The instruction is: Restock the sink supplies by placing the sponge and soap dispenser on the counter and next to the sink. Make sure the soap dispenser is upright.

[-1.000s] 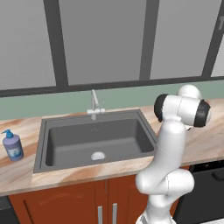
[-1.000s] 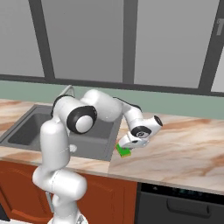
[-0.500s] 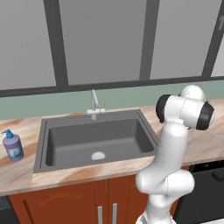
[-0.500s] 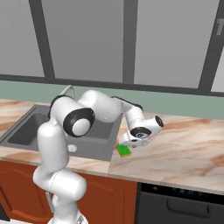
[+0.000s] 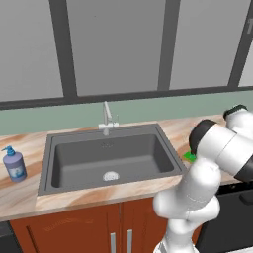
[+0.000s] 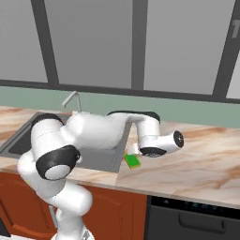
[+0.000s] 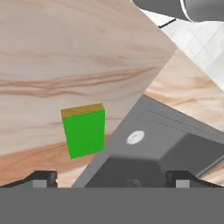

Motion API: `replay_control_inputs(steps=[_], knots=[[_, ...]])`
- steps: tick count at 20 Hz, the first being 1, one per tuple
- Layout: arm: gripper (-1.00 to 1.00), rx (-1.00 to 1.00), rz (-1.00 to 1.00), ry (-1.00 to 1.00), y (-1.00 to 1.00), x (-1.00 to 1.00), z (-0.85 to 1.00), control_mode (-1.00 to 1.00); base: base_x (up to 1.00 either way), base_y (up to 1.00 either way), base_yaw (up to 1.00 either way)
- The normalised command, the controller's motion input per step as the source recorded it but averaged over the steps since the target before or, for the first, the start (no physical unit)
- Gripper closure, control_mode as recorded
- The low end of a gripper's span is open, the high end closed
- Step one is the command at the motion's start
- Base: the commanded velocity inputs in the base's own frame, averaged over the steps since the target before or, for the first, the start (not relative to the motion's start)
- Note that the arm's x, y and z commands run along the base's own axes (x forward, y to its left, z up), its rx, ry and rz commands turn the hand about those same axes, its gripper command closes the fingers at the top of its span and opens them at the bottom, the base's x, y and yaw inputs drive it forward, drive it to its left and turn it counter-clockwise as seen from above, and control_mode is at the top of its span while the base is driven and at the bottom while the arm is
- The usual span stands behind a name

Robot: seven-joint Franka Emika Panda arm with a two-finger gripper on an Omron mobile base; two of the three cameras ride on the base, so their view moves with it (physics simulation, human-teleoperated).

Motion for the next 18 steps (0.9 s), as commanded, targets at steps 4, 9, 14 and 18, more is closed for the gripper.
replay_control_inputs(steps=[4,9,14,18], knots=[[-1.00,0.00,-0.18,-0.21,0.00,-1.00,0.97,-1.00,0.00,0.00,0.00],[-1.00,0.00,-0.17,-0.18,0.28,-1.00,1.00,-1.00,0.00,0.00,0.00],[-1.00,-0.01,-0.18,-0.09,0.59,-0.99,1.00,-1.00,0.00,0.00,0.00],[-1.00,-0.05,-0.17,-0.08,0.63,-0.89,1.00,-1.00,0.00,0.00,0.00]])
